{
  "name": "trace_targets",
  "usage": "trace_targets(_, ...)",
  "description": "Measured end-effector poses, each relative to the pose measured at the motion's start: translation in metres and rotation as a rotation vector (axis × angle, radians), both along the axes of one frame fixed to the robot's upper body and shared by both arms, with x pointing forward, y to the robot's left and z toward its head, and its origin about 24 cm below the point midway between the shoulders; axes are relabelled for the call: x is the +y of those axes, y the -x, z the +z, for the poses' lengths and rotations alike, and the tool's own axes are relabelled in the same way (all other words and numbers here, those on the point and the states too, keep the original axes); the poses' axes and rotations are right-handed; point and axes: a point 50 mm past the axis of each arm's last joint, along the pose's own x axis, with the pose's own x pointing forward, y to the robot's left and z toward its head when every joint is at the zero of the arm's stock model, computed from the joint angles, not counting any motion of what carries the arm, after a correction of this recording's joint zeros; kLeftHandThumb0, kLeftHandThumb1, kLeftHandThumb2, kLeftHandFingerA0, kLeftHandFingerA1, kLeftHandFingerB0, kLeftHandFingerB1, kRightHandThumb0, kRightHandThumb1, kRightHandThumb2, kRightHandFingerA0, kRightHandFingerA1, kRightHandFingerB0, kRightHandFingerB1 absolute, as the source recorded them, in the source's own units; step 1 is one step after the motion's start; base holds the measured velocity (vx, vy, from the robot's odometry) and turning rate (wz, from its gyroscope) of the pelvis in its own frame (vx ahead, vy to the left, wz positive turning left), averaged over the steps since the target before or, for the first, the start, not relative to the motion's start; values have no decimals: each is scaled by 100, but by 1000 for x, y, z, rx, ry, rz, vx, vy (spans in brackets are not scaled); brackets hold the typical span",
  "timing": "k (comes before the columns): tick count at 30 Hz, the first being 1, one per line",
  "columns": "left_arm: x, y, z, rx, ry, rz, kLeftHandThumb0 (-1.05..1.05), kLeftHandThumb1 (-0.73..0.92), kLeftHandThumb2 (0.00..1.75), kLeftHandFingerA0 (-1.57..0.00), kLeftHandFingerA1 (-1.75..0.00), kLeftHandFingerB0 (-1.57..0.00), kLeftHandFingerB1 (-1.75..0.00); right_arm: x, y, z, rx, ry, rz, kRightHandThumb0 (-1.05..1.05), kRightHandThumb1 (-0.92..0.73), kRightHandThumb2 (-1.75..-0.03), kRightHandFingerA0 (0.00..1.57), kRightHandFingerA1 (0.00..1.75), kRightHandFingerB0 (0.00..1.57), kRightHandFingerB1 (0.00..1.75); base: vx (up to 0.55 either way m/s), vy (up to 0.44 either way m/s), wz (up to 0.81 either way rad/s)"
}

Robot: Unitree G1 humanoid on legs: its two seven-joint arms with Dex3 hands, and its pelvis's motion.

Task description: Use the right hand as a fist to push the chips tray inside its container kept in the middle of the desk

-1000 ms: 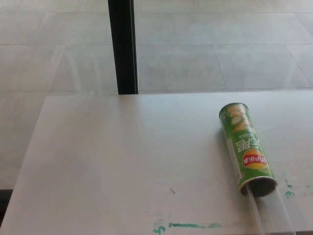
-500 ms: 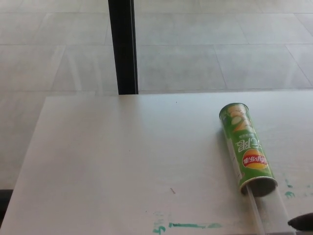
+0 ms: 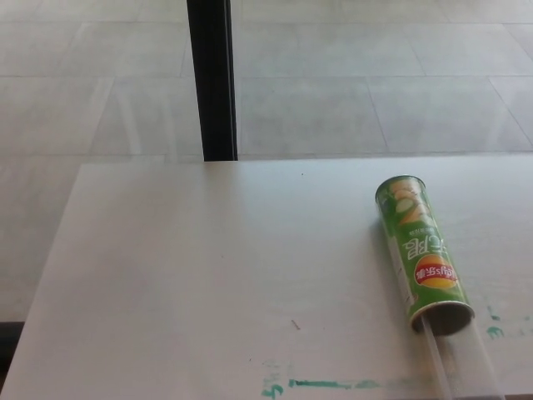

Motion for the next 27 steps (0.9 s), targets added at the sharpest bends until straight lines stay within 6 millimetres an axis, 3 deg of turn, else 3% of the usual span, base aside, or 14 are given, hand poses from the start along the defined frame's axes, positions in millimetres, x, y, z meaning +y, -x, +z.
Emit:
trace_targets(20,0,-2,0,-6,0,-2,-68,78,63,-51,-53,-42,-42,6,-10,-23,11,259,81,-55,-78,-63,79,73,56,47,0,0,0)
trace_targets(24,0,-2,0,-5,0,-2,-66,78,64,-47,-52,-37,-41,4,-14,-27,5,317,84,-60,-78,-63,79,74,59,47,0,0,0)
trace_targets(25,0,-2,0,-5,0,-2,-66,80,64,-49,-55,-38,-42,4,-15,-28,1,327,84,-57,-64,-104,79,86,52,63,0,0,0)
trace_targets(27,0,-2,0,-5,0,-2,-66,79,64,-51,-56,-39,-42,3,-19,-29,-11,355,83,-59,-65,-104,79,87,52,62,0,0,0)
